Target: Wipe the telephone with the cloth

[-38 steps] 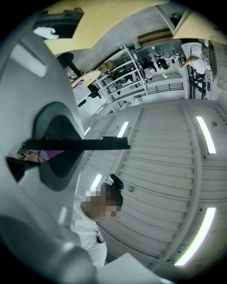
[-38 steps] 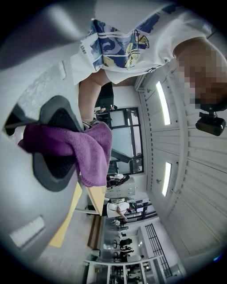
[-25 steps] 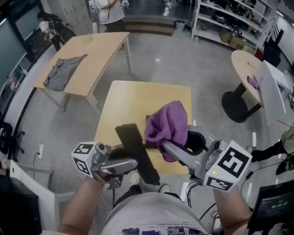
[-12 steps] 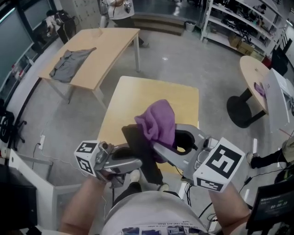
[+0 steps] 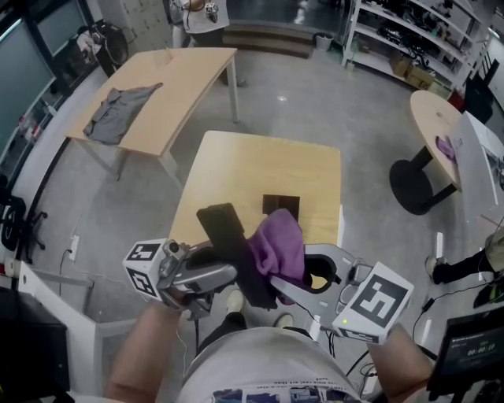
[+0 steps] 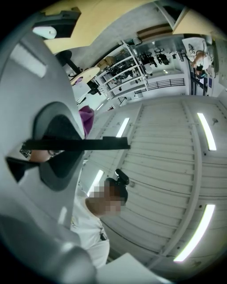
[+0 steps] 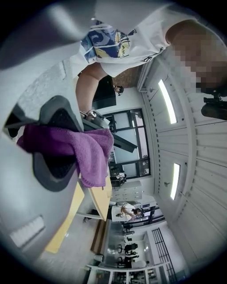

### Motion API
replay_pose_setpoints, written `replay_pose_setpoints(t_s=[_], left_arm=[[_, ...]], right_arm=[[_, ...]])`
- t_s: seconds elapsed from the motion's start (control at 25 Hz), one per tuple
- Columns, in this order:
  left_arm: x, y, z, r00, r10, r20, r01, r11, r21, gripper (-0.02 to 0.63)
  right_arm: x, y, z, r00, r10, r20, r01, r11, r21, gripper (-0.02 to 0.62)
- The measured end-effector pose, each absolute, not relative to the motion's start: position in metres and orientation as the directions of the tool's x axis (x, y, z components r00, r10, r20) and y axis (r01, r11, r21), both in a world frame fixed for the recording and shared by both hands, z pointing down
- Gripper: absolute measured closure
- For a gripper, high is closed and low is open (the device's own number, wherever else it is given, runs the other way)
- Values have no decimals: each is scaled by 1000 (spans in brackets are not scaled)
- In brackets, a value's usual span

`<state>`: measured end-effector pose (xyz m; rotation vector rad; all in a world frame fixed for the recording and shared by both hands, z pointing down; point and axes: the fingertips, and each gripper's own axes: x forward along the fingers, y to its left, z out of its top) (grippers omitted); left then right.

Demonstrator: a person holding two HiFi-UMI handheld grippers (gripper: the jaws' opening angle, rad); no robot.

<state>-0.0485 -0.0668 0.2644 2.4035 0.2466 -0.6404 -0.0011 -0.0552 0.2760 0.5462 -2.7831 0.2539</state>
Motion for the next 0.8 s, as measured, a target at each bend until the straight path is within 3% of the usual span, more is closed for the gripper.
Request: replay_pose_setpoints(t_s=[0.48, 0.8], left_arm=[[-40, -68, 264, 860, 58, -507, 361, -771, 525, 523], [-24, -47, 266, 858, 142, -494, 420, -748, 514, 523]], right_arm=[[33, -49, 318, -849, -359, 387, -452, 873, -183, 482], [31, -98, 270, -871, -424, 250, -474, 859, -195, 482]])
